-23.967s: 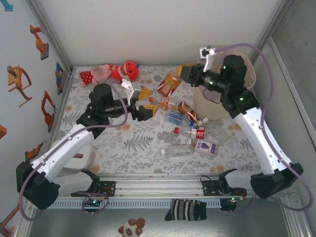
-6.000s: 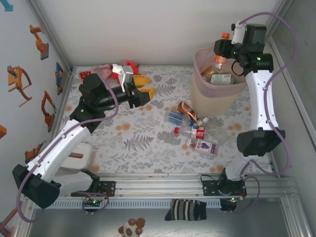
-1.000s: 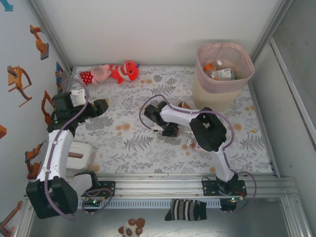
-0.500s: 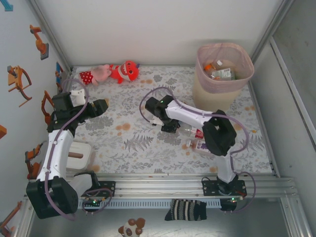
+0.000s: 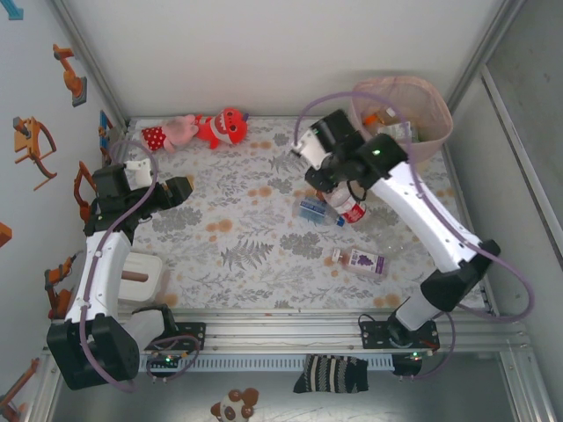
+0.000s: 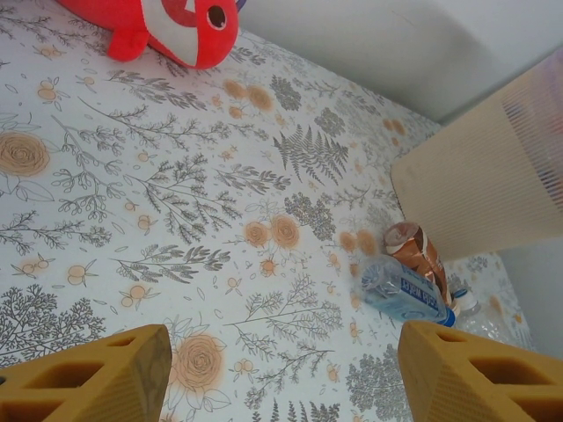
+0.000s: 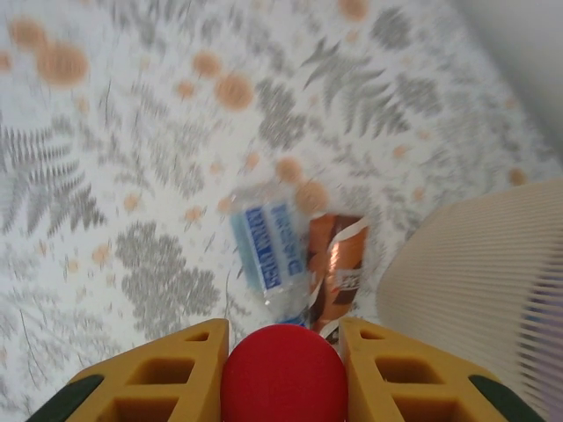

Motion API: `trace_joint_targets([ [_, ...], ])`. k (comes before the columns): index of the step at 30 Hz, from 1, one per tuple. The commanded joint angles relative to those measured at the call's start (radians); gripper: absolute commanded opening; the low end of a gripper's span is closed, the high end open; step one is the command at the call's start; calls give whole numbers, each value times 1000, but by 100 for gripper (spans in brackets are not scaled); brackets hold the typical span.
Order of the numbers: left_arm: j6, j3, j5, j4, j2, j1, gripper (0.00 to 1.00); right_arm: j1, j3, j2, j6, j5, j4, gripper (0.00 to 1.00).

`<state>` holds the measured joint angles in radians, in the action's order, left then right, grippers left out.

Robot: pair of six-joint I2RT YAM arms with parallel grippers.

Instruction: Put the plastic bottles in the bin

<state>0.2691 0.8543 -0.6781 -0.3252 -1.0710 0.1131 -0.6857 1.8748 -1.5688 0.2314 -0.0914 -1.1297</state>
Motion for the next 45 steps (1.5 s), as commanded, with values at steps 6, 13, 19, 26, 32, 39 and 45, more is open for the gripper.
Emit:
trace_joint_targets([
  [6,-18,-14,-23,21,17,10,68,255,153,120,-184,190,192,0],
  [13,-15,-17,-24,24,20,10,68,484,220,116,-365,229,387,0],
  [19,-14,-18,-24,23,20,10,68,658,284,35,-473,248,511,0],
  [26,-19,-15,-23,22,17,15,68,766,513,-185,-461,233,399,0],
  [32,-21,-12,-24,23,15,26,68,771,576,-294,-388,167,293,0],
  [39,-15,-9,-26,23,3,44,68,771,517,-349,-312,135,168,0],
  [45,-9,-11,-34,29,-4,59,68,769,402,-372,-277,129,136,0],
])
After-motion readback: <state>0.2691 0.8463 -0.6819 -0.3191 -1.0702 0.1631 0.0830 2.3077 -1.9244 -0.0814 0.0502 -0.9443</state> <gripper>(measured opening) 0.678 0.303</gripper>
